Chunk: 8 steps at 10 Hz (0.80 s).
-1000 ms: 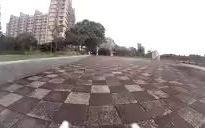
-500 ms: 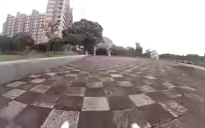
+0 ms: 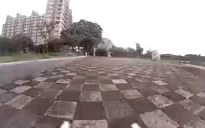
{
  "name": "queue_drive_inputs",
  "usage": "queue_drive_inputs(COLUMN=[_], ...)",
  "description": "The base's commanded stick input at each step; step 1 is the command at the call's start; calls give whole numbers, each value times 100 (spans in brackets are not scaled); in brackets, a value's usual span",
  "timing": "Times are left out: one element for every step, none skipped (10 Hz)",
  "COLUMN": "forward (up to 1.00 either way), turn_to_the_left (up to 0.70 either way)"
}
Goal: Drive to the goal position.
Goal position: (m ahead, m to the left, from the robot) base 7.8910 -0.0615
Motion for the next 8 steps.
queue_drive_inputs(forward=[100, 100, 100, 100, 100, 100, 100, 100], turn_to_the_left=[0, 0, 0, 0, 0, 0, 0, 0])
